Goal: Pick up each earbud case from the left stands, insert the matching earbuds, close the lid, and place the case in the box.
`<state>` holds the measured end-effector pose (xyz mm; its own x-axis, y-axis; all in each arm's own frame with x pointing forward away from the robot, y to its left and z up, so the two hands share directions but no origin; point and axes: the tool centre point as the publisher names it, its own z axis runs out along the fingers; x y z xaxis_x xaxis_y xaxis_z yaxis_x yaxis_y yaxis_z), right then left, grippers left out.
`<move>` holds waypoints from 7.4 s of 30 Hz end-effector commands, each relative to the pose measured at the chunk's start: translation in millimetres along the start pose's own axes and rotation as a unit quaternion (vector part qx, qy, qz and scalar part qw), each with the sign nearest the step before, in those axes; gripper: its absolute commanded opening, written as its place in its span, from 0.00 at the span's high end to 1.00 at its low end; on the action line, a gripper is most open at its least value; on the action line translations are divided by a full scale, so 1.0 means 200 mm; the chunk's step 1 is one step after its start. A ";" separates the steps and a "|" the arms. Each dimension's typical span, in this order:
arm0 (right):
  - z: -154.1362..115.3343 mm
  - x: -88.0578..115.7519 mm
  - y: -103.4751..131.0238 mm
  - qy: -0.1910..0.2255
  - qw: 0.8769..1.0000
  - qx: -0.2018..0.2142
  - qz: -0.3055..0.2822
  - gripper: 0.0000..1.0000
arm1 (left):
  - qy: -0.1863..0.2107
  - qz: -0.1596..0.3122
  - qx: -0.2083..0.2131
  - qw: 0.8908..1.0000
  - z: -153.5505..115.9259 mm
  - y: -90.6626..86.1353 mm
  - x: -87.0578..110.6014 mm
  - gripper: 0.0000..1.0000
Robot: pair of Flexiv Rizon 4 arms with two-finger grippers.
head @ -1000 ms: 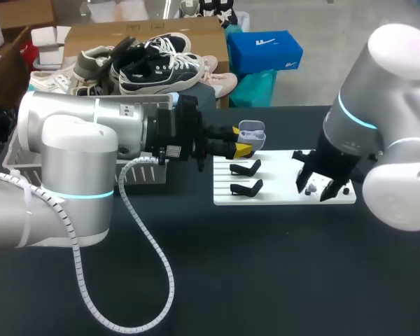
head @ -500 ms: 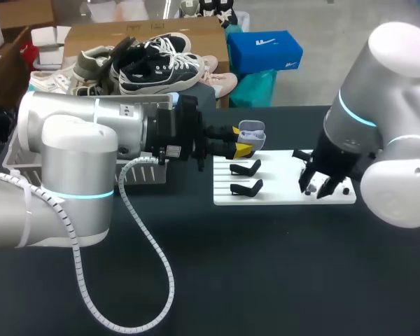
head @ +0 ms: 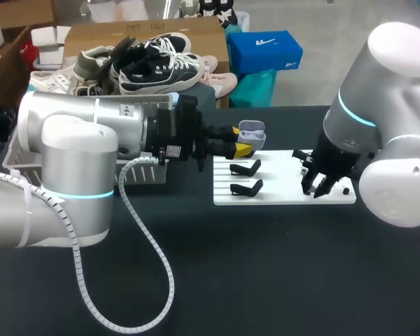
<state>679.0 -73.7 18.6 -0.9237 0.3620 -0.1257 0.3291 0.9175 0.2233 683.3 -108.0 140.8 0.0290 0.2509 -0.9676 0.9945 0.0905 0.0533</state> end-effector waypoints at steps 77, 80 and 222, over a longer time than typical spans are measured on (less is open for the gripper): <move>-0.81 0.15 0.74 -0.016 0.865 -0.022 -0.501 1.00 | -0.002 0.000 -0.001 1.000 0.00 0.00 0.00 1.00; -0.80 0.15 0.75 -0.016 0.863 -0.024 -0.504 1.00 | -0.002 0.000 -0.001 1.000 0.00 0.00 0.00 1.00; -0.62 -0.14 0.72 -0.032 0.907 -0.003 -0.420 0.66 | -0.002 0.000 -0.001 1.000 0.00 0.00 0.00 1.00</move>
<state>739.8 33.0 171.9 -0.8405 -0.4598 -0.2865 -0.4880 0.8723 0.0317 683.3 -108.1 140.5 0.0292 0.2505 -0.9677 0.9945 0.0904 0.0534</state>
